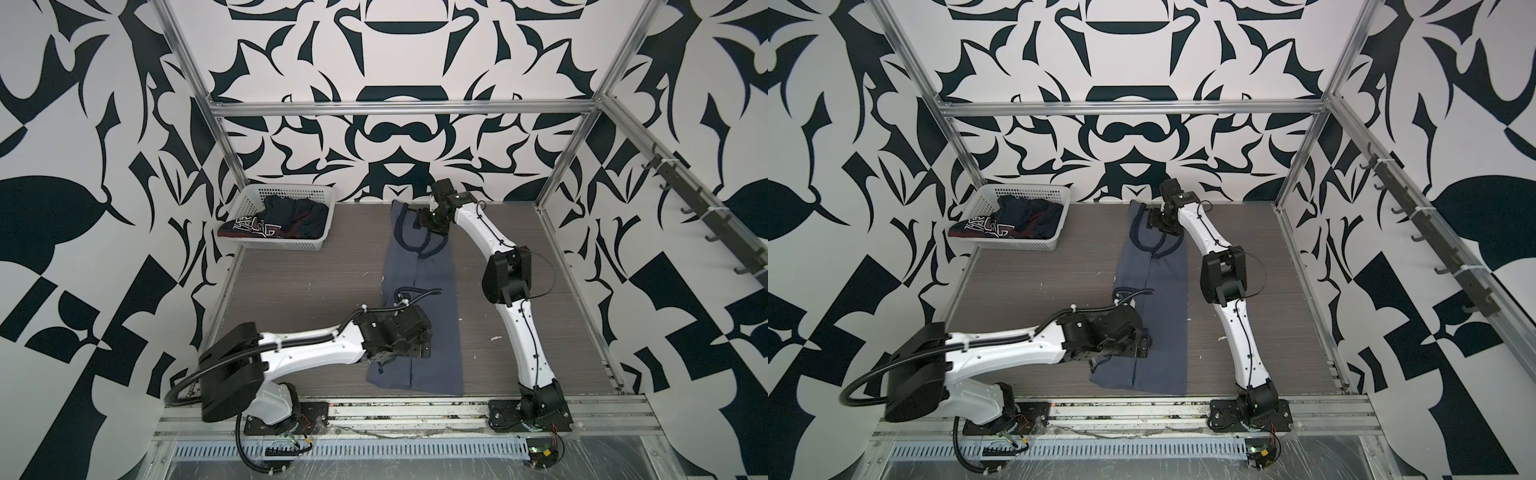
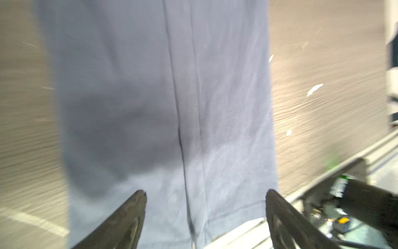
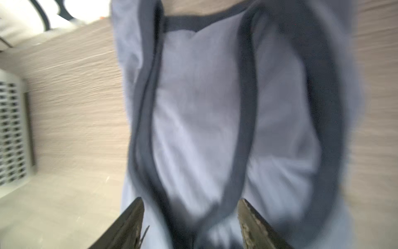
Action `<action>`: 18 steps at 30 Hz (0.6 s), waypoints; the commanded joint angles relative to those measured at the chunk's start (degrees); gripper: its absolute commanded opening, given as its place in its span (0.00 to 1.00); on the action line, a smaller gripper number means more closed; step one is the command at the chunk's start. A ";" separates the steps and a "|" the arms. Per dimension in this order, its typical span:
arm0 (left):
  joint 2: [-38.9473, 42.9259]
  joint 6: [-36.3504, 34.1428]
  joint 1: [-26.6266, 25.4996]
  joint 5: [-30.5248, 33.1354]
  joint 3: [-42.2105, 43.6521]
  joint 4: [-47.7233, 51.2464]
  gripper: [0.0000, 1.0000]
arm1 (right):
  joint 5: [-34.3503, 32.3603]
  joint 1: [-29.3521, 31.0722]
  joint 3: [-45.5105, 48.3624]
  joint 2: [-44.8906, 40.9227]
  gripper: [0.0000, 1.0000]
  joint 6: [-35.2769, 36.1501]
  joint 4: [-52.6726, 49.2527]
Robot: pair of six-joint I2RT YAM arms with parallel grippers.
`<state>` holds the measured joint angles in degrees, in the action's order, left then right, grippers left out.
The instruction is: Fold and stack the tank tops
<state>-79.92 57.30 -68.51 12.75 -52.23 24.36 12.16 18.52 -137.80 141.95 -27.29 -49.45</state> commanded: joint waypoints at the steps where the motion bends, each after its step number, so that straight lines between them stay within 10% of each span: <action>1: 6.39 4.34 1.16 5.93 4.40 9.08 0.90 | -0.96 -0.33 11.80 -16.10 0.73 1.25 -0.25; 10: 20.07 7.25 6.45 -1.01 14.39 11.99 0.87 | 0.29 2.15 66.65 -58.09 0.67 -5.64 13.20; 18: 18.75 7.71 6.46 -9.98 18.75 7.63 0.77 | -0.59 12.21 92.77 -87.22 0.63 -18.47 9.10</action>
<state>-60.64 63.64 -62.26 6.90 -35.46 32.49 12.23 28.03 -49.06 59.90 -38.39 -40.05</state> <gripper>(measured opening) 0.772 0.635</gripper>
